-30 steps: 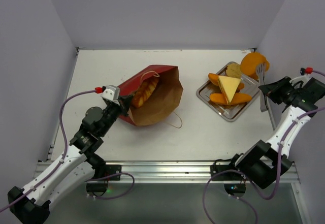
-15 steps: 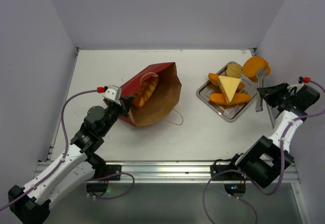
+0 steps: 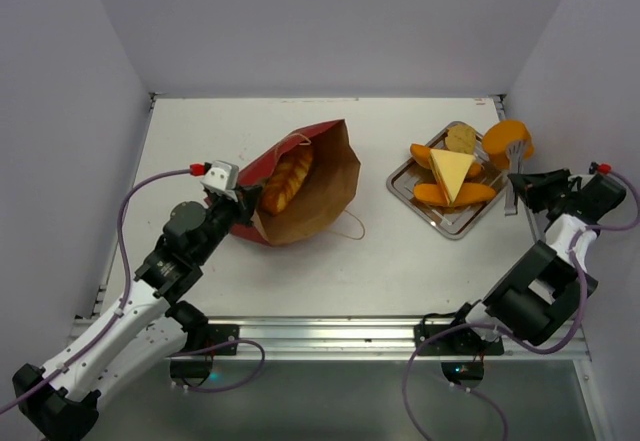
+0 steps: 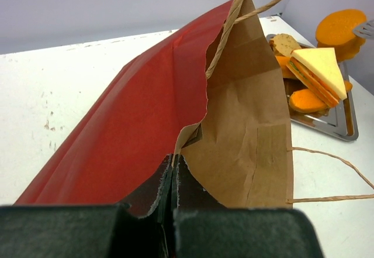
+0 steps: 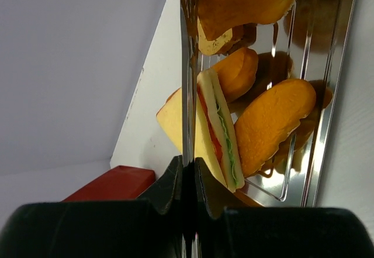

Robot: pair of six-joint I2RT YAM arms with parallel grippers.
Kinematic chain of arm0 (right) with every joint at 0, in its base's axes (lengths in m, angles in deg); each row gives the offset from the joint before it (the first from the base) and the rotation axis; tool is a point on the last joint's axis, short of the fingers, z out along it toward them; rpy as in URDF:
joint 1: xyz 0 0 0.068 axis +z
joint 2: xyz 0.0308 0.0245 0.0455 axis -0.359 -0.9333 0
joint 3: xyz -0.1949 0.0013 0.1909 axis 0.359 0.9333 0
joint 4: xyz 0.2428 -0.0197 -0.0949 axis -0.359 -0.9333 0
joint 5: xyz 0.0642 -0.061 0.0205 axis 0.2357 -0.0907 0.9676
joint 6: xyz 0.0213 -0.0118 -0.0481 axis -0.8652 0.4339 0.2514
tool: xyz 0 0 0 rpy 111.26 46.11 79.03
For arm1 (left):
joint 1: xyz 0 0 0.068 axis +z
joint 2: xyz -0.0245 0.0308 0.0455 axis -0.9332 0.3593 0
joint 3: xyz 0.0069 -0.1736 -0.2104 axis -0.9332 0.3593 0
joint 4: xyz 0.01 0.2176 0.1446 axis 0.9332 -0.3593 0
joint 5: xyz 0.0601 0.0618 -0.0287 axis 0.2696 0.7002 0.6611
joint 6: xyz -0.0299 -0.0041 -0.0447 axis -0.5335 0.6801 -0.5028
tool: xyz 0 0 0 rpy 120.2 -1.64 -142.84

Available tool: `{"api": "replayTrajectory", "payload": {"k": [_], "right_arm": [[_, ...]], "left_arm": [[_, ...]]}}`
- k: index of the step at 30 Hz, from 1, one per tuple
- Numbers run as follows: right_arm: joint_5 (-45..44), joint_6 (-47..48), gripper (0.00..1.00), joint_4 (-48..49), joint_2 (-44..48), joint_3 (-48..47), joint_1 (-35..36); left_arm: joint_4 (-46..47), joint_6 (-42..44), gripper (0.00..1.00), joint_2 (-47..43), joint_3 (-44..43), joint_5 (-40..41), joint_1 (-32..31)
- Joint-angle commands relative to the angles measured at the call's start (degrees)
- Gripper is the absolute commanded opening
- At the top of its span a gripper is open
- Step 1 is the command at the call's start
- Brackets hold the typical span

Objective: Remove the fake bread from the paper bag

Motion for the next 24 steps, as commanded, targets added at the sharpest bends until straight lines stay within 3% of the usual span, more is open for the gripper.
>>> {"api": "replayTrajectory", "payload": {"k": [1, 15, 24], "right_arm": [[4.64, -4.07, 0.00, 8.87, -0.22, -0.07, -0.21], [8.86, -18.84, 0.00, 22.40, -2.16, 7.04, -0.21], [9.39, -16.12, 0.00, 18.48, -3.38, 7.75, -1.96]], "left_arm": [[-2.25, -0.05, 0.00, 0.10, -3.35, 0.70, 0.45], [-4.29, -1.46, 0.00, 0.01, -4.14, 1.15, 0.45], [-4.29, -1.99, 0.00, 0.36, -4.32, 1.06, 0.45]]}}
